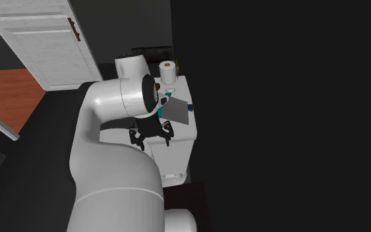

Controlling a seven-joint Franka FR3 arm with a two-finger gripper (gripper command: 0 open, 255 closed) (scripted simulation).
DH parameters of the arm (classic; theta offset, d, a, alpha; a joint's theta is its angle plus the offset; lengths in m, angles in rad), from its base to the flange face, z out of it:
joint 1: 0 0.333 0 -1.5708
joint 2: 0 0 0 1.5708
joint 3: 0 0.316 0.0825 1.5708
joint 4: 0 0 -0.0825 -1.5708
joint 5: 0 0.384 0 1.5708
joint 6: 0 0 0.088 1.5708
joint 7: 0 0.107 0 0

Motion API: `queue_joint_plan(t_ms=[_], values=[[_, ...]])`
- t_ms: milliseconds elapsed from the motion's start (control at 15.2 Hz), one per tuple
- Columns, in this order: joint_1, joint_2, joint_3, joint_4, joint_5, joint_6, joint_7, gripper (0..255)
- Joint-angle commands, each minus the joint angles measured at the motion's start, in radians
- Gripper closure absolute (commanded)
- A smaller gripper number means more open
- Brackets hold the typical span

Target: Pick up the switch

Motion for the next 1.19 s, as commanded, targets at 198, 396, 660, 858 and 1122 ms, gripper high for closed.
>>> queue_joint_plan(t_ms=[198,396,660,858,1122], values=[[-0.009,0.085,0.041,0.019,-0.053,0.102,0.051,0],[-0.024,0.177,0.080,0.050,-0.116,0.193,0.111,0],[-0.050,0.305,0.131,0.110,-0.217,0.290,0.203,0],[-0.071,0.405,0.167,0.171,-0.307,0.341,0.281,0],[-0.095,0.541,0.208,0.272,-0.444,0.375,0.390,0]])
